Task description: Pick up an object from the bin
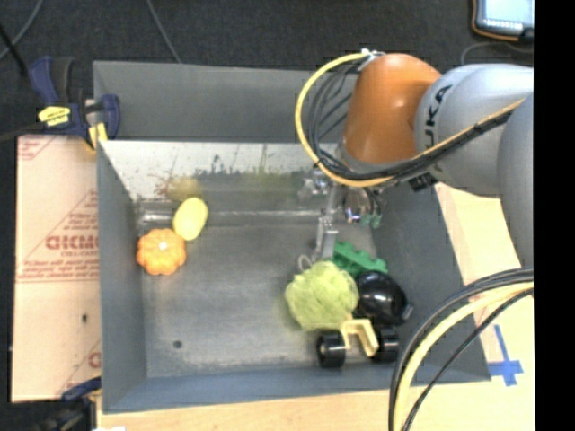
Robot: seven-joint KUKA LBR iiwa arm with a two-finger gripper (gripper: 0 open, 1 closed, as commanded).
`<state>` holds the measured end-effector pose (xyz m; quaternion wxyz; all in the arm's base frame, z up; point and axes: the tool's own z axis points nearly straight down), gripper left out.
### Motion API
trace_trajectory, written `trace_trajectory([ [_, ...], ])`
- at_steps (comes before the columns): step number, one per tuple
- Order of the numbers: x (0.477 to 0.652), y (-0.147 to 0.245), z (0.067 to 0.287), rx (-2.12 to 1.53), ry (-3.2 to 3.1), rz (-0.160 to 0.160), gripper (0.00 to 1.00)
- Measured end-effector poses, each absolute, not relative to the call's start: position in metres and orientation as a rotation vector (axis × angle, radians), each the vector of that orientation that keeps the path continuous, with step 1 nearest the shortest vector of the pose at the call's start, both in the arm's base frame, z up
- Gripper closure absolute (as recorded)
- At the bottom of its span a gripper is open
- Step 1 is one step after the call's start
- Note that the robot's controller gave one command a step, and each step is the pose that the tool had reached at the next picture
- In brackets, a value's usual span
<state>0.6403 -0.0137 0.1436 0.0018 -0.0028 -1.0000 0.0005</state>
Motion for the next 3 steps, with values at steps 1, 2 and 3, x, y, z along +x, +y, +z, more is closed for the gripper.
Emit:
trace_trajectory([
  [1, 0.642, -0.014, 0.149, -0.009, -3.146, 0.002, 0.0],
  [2, 0.642, -0.014, 0.149, -0.006, -3.146, 0.002, 0.0],
  [3, 0.646, -0.034, 0.175, 0.109, -3.145, 0.003, 0.0],
])
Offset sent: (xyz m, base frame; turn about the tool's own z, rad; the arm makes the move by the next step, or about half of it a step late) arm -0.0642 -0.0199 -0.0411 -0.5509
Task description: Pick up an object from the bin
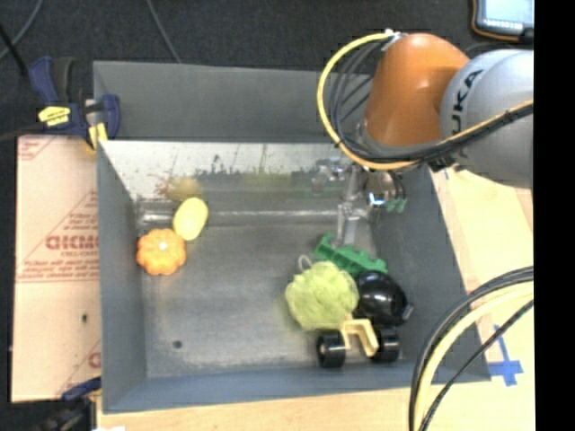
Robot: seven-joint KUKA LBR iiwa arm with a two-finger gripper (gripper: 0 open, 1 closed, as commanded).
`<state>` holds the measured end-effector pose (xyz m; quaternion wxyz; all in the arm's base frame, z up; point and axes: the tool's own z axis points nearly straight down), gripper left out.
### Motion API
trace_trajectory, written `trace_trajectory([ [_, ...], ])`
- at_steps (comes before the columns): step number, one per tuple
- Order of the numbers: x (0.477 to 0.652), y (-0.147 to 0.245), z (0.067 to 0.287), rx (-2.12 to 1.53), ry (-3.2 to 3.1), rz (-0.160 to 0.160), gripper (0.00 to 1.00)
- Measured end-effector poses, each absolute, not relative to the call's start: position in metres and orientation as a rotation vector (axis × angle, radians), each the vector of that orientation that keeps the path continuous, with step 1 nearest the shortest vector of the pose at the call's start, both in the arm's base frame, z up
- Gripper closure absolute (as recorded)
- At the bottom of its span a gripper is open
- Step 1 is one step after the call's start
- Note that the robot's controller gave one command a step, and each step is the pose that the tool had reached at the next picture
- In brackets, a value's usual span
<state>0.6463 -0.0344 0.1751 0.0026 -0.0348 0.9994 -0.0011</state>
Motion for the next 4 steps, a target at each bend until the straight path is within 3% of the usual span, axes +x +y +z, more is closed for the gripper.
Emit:
trace_trajectory([
  [1, 0.637, 0.012, 0.144, -0.343, 3.11, -0.008, 0.0],
  [2, 0.614, 0.019, 0.123, -0.566, 3.082, 0.003, 0.0],
  [3, 0.61, -0.001, 0.119, -0.623, 3.071, -0.003, 0.0],
  [4, 0.621, 0.009, 0.094, -0.772, 3.028, -0.005, 0.0],
])
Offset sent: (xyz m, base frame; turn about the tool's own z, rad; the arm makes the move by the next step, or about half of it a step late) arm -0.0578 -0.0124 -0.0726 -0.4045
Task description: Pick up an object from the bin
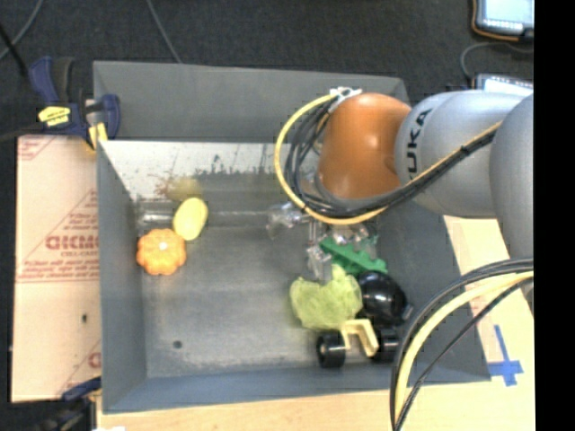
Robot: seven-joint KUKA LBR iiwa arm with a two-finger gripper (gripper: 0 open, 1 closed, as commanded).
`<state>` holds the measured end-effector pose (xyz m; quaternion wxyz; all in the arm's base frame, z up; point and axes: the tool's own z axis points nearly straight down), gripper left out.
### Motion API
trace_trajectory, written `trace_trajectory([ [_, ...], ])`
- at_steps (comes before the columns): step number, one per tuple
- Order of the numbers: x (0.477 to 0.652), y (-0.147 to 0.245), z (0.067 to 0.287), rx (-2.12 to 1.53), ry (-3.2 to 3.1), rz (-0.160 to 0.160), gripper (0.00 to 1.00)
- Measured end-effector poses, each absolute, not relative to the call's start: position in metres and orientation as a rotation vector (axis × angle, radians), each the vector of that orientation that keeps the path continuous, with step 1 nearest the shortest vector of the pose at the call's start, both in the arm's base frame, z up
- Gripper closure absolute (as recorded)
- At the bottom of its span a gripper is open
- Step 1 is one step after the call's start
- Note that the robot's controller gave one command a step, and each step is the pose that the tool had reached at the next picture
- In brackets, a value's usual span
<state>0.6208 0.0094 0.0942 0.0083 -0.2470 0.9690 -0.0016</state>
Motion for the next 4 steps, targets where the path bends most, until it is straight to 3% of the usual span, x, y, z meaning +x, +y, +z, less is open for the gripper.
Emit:
trace_trajectory([
  [1, 0.61, 0.003, 0.099, -0.743, 3.037, 0.003, 0.0],
  [2, 0.613, -0.003, 0.121, -1.142, 2.907, -0.007, 0.0],
  [3, 0.607, -0.028, 0.127, -1.071, 2.931, -0.001, 0.0],
  [4, 0.603, -0.041, 0.124, -0.77, 3.023, -0.001, 0.0],
])
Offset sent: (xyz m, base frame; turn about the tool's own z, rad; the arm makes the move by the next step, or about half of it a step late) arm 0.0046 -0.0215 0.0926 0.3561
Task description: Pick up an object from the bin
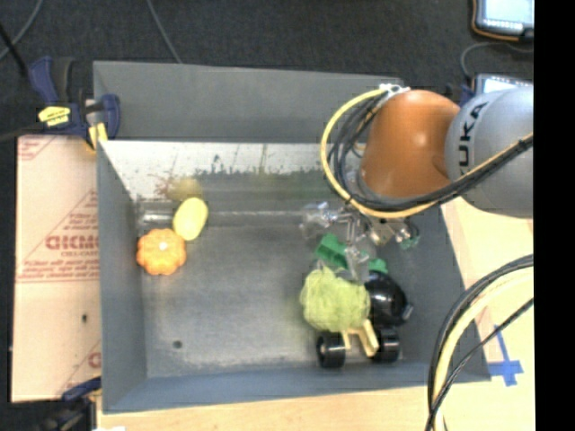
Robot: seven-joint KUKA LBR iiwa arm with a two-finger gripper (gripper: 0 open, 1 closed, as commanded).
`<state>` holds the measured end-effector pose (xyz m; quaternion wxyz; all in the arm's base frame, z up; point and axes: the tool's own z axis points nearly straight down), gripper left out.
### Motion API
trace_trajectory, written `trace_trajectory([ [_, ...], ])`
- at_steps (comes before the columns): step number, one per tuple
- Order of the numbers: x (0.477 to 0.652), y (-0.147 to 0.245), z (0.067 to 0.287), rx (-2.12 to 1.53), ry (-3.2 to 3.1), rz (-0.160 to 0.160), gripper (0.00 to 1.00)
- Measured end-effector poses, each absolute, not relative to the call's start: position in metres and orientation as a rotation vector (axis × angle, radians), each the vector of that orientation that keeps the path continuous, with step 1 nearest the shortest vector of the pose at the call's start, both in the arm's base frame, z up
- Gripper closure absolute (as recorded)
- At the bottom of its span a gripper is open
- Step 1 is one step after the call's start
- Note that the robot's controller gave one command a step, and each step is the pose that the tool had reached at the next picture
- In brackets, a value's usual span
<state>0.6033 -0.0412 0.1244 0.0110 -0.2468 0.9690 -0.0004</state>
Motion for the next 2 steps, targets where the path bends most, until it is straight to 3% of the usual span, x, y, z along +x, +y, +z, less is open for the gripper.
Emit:
trace_trajectory([
  [2, 0.609, -0.021, 0.12, -1.346, 2.81, -0.009, 0.0],
])
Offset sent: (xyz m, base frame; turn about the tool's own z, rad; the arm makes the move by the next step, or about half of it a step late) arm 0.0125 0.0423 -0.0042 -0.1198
